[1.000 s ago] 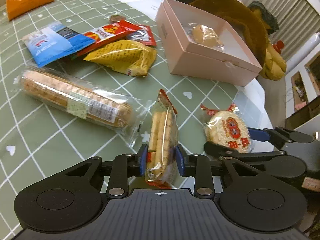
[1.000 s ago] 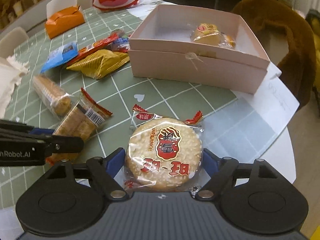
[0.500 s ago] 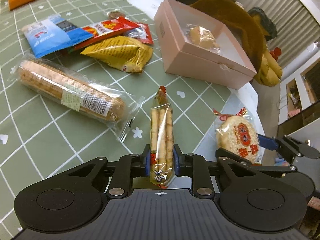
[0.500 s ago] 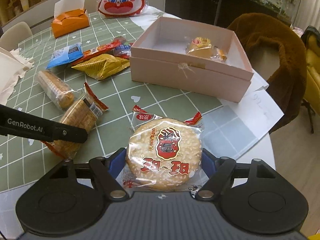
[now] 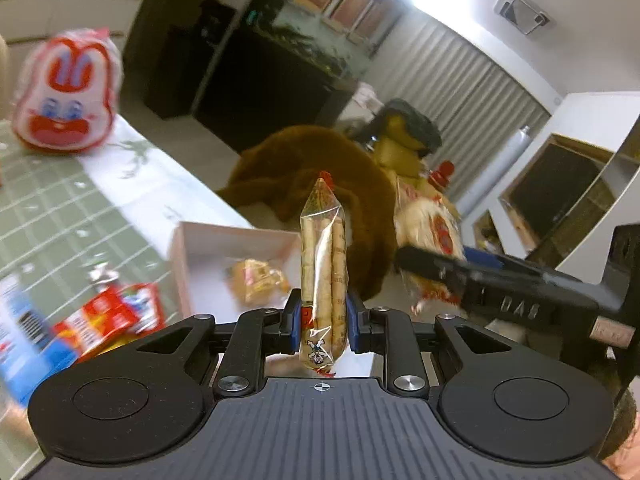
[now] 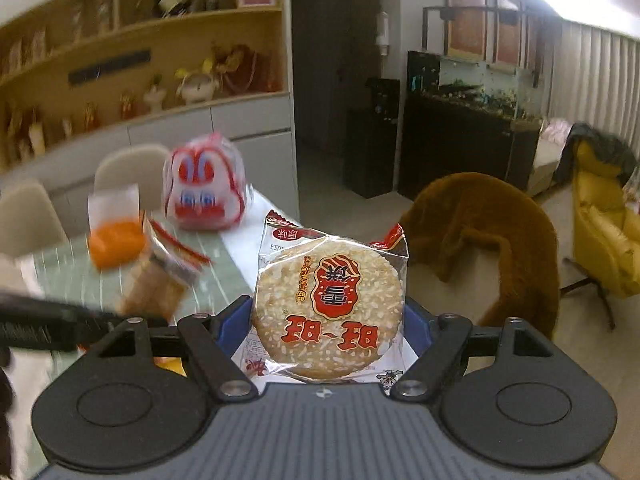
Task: Organize snacks
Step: 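Lift the wafer roll pack with the left tool while the right tool grasps the rice cracker, then drop the rice cracker into the pink box with the right tool while the left tool drops the wafer roll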
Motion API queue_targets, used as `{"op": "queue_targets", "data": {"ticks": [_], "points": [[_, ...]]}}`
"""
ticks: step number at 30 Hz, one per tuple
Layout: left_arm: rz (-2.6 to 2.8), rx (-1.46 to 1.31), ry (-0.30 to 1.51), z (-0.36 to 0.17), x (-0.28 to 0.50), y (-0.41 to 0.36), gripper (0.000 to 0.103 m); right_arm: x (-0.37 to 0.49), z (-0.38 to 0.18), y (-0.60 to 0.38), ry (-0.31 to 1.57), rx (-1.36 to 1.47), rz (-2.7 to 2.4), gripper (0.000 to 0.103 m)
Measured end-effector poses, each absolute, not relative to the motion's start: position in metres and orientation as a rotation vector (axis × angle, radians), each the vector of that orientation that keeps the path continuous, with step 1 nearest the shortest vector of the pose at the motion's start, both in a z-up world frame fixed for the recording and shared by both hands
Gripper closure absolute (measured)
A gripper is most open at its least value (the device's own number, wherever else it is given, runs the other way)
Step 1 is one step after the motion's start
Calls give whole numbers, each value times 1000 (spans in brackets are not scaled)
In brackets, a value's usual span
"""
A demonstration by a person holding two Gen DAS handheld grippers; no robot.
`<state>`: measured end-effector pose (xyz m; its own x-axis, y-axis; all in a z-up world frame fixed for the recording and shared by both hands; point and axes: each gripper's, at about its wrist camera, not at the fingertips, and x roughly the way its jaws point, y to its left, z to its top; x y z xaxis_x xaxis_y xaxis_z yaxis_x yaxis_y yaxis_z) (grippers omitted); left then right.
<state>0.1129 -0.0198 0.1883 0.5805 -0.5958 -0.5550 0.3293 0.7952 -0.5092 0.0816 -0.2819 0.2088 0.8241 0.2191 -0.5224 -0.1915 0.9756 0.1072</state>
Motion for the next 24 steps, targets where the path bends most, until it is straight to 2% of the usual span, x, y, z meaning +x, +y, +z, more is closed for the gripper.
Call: {"op": "queue_targets", "data": {"ticks": [4,11,16,21,24], "points": [[-513,-382,871,149,158,-41,77,132,192,-291,642,100,212,25],[-438,-446,1034,65,206,-62,75,197,118,-287,771,144,272,25],[-369,-499,1002,60,197,-35,75,237,73,-279,902,193,262,25],[-275,-519,928,61,178,2,75,236,62,-283,930,301,342,25],[-188,-544,898,60,168,23,75,233,60,-275,937,222,298,24]]}}
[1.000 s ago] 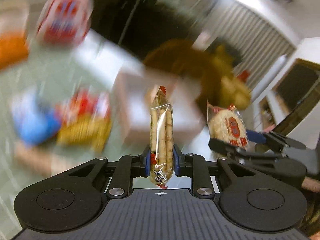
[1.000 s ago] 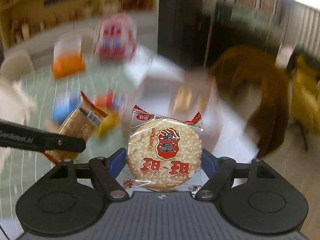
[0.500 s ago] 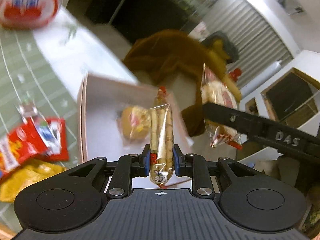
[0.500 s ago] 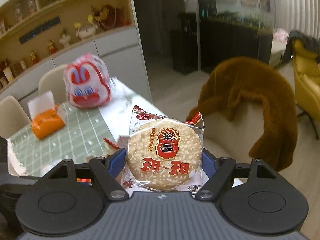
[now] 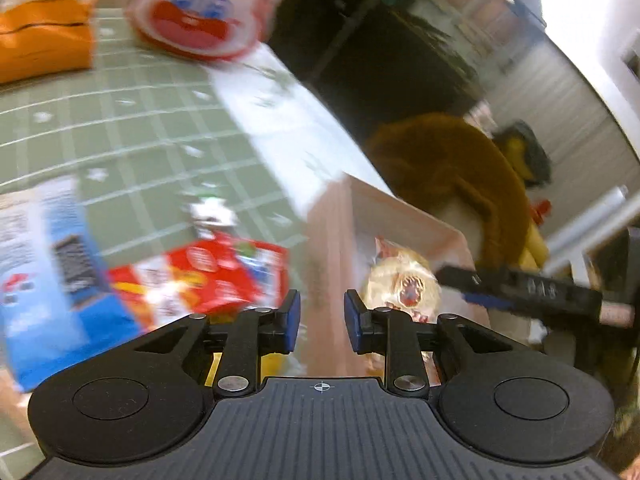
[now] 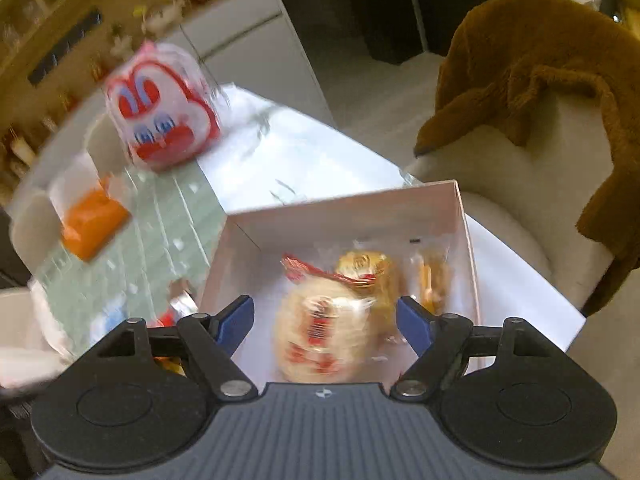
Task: Organize snacks
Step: 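Drop the rice cracker into the pink box with the right tool while the left tool drops the wafer roll, then reach the left tool to the lollipop while the right tool moves to the red packet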
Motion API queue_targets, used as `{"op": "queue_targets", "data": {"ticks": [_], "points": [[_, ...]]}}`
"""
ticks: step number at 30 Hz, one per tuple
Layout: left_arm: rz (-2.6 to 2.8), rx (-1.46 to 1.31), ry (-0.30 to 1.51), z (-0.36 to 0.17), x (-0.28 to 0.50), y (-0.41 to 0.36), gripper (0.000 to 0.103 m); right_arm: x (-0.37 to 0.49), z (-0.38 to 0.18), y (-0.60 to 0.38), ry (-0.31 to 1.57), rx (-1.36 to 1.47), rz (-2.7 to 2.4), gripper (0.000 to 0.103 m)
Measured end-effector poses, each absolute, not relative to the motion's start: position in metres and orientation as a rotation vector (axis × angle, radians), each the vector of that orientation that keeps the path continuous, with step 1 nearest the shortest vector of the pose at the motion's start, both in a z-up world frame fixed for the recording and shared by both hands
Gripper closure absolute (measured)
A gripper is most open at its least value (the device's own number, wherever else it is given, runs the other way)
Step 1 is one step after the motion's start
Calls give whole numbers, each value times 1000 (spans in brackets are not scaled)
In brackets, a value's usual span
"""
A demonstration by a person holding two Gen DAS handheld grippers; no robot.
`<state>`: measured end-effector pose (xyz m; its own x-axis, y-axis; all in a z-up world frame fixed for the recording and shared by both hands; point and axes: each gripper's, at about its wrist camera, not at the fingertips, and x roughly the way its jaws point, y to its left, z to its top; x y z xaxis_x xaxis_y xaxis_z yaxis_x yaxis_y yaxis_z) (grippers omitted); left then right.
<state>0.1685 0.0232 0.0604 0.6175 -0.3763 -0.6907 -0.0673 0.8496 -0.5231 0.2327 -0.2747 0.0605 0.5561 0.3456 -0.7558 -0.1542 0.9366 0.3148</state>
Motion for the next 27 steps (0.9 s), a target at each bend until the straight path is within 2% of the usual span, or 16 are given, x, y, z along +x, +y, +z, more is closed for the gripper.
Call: {"op": "queue_targets", "data": {"ticks": [9,15,21,27], "points": [[-91,-489,971,30,181,62,75,150,75,-262,790,60,226,24],[-130,-410,969,30,169,59,75,91,64,-239,803,5,294,24],[-171,-305,975,35,135,47,74,91,49,-215,872,-10,366,25],[-193,-316,1019,40,123,50,74,117,46,-195,887,14,405,25]]}}
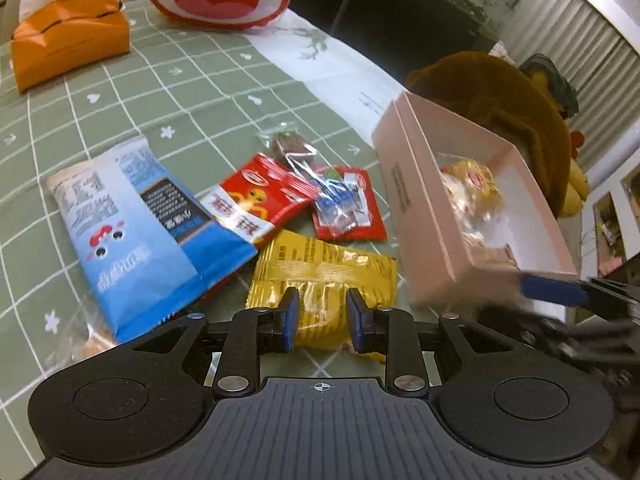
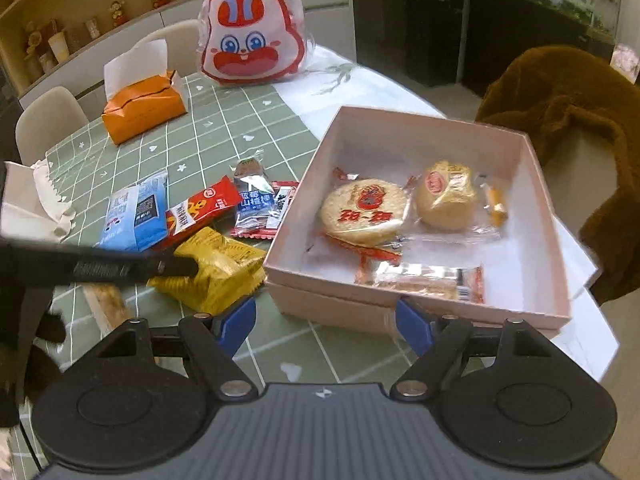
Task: Organize snacks
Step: 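Reach the left tool to the lollipop while the right tool moves to the red packet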
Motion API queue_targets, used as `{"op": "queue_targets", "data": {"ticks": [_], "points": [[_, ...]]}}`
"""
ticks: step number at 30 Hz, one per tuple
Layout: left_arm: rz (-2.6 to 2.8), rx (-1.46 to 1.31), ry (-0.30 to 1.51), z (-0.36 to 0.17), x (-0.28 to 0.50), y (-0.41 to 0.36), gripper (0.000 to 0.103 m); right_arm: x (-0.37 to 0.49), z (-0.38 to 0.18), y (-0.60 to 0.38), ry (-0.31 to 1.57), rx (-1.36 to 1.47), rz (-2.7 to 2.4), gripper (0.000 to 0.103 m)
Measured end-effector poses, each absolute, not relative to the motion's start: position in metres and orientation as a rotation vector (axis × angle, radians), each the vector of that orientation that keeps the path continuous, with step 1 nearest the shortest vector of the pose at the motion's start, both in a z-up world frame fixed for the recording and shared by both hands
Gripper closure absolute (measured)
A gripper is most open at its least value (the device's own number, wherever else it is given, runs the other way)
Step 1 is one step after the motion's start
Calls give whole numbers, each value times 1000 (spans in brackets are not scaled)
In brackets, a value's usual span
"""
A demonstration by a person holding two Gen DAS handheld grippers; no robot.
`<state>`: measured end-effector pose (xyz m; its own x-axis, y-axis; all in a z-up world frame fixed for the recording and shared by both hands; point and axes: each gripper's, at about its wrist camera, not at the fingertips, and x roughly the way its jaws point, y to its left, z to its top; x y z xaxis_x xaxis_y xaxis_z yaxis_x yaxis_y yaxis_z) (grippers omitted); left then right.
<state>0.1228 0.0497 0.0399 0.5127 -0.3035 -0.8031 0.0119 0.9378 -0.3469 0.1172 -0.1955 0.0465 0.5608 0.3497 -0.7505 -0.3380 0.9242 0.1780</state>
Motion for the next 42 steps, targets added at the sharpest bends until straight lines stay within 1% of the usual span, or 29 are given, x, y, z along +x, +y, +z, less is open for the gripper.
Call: {"op": "queue_targets", "data": {"ticks": [4,6,8,12,15,17,22,26,33,35,39,42], "points": [[-161,-447,935,62,132,63,74,125,44,-185,868,0,380,25],[-116,-540,906,69,148,71,74,123,42,-182,877,3,403,25],[-67,-595,917,70,177,75,74,119,40,-181,899,12,428,25],[4,-456,917,65,237,64,74,104,31,-189,936,29,445,25],[12,-324,963,46,274,49,74,97,21,-197,973,23,440,25],[-10,-279,992,32,284,40,74,94,16,-204,982,11,425,25],[-153,-79,989,22,262,15,73,97,12,-227,979,49,377,25],[-268,-19,992,23,224,9,72,104,13,-229,963,57,374,25],[-356,-68,1031,23,175,16,73,110,22,-211,921,53,416,25],[-373,-105,1044,22,162,20,75,110,25,-205,915,66,436,25],[-368,-133,1049,24,155,20,75,113,29,-193,906,65,420,25],[-334,-228,982,33,165,30,75,112,29,-193,911,65,418,25]]}}
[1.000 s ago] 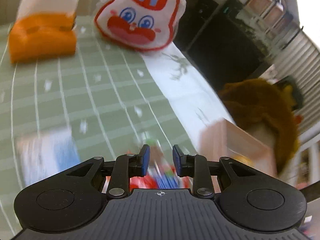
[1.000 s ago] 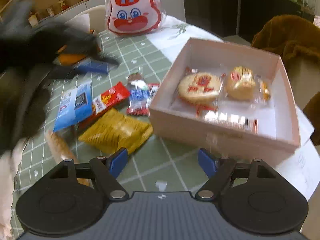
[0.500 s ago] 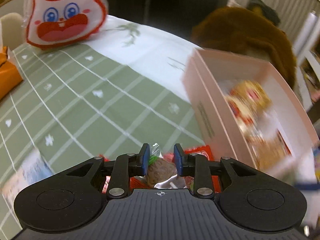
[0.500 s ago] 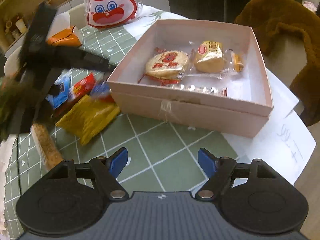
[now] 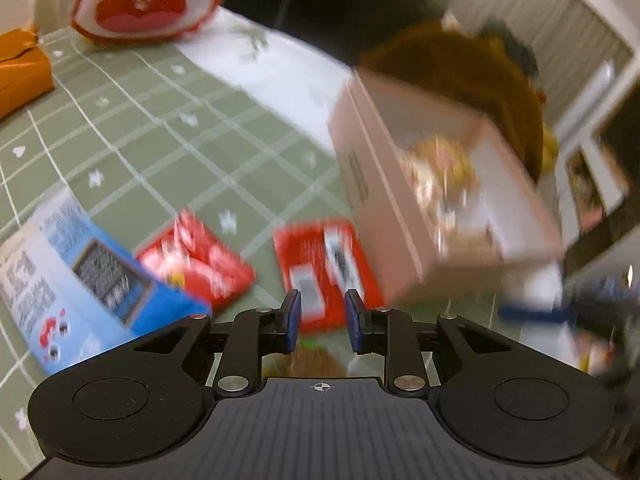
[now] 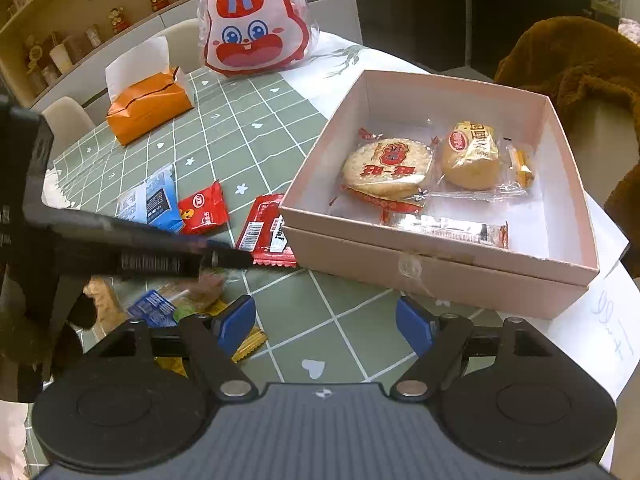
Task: Organize snacks
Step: 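Reach the left tool to the lollipop while the right tool moves to the red packet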
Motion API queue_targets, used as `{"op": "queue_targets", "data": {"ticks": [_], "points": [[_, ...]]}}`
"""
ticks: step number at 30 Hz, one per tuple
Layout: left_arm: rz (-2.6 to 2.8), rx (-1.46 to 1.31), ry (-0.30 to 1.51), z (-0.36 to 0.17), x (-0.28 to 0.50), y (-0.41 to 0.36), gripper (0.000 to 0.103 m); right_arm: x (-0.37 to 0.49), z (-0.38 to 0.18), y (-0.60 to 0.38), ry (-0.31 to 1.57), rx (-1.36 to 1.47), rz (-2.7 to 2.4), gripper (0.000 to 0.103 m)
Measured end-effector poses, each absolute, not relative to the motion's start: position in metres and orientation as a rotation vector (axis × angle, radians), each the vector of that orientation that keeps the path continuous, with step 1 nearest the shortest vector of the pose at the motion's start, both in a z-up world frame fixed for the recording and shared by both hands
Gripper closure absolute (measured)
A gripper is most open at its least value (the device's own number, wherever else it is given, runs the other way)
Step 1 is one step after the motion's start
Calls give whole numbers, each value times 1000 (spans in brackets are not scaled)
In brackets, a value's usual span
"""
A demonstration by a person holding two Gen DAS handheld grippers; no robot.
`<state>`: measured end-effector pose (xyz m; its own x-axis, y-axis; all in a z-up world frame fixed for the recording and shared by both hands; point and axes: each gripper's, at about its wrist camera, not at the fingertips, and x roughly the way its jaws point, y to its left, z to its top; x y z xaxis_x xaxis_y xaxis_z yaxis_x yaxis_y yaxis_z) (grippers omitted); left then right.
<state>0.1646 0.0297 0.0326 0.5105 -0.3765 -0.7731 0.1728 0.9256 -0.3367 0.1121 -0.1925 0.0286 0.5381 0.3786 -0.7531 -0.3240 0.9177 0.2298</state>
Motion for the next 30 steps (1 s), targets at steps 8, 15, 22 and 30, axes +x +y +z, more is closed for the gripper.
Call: {"op": "queue_targets", "data": {"ticks": [8,15,22,30], "points": [[-328,-215,1014,21,233,6,76,108,20,-200,923,30,392,25],[-409,-366,1109,11,199,17,82,109,21,-201,895,36,396,25],[-350,-617,1118,19,165,59,80,112,17,-160,917,68,475,25],[-218,-551,1080,44,131,88,79,117,18,-121,867,1,505,24]]}}
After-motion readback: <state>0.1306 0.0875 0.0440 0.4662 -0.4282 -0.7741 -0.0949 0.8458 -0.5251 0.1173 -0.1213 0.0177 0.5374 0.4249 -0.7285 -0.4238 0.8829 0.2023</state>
